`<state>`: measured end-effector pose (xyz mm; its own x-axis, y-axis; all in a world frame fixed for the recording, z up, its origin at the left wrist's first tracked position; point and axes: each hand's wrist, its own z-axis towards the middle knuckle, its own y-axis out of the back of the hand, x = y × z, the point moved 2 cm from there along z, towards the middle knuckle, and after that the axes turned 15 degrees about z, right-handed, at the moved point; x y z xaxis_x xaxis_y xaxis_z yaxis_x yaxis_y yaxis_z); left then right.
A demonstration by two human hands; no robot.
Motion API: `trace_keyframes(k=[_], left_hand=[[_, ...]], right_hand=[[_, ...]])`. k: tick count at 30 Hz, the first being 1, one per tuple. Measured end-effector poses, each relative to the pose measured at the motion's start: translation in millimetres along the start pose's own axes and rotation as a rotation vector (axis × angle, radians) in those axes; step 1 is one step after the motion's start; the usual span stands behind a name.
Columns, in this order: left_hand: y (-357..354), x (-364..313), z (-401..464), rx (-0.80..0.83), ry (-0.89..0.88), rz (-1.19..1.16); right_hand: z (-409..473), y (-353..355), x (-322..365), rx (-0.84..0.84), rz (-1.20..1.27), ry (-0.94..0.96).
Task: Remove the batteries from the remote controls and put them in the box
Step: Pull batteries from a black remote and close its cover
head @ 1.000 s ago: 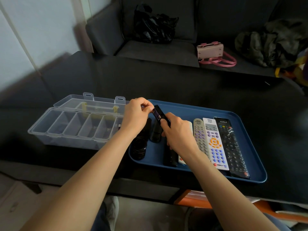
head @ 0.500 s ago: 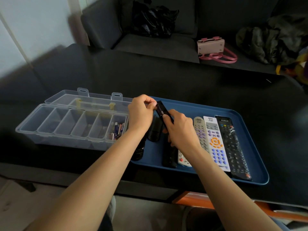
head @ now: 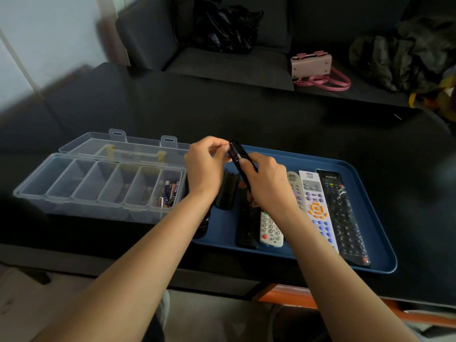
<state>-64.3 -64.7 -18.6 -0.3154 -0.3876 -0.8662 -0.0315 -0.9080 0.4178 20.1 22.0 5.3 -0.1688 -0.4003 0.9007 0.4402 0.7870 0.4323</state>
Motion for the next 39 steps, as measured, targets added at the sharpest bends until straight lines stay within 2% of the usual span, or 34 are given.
trace_keyframes(k=[4, 14, 22, 31, 39], left_hand=[[-1, 2, 1, 0.009, -0.004, -0.023], [1, -1, 4, -0.021, -0.075, 0.117], [2, 2, 8, 0.054, -0.061, 0.122], [3, 5, 11, 0.191, 0.056, -0.031], [4, 4, 11, 0.249, 0.069, -0.102]], right_hand=[[0, 1, 0, 0.011, 0.044, 0.002], [-1, 2, -6, 0.028, 0.076, -0.023], [-1, 2, -8, 0.029, 0.010, 0.001], [-2, 4, -7, 0.024, -0.053, 0.037], [-4, 5, -7, 0.015, -0.065, 0.033]])
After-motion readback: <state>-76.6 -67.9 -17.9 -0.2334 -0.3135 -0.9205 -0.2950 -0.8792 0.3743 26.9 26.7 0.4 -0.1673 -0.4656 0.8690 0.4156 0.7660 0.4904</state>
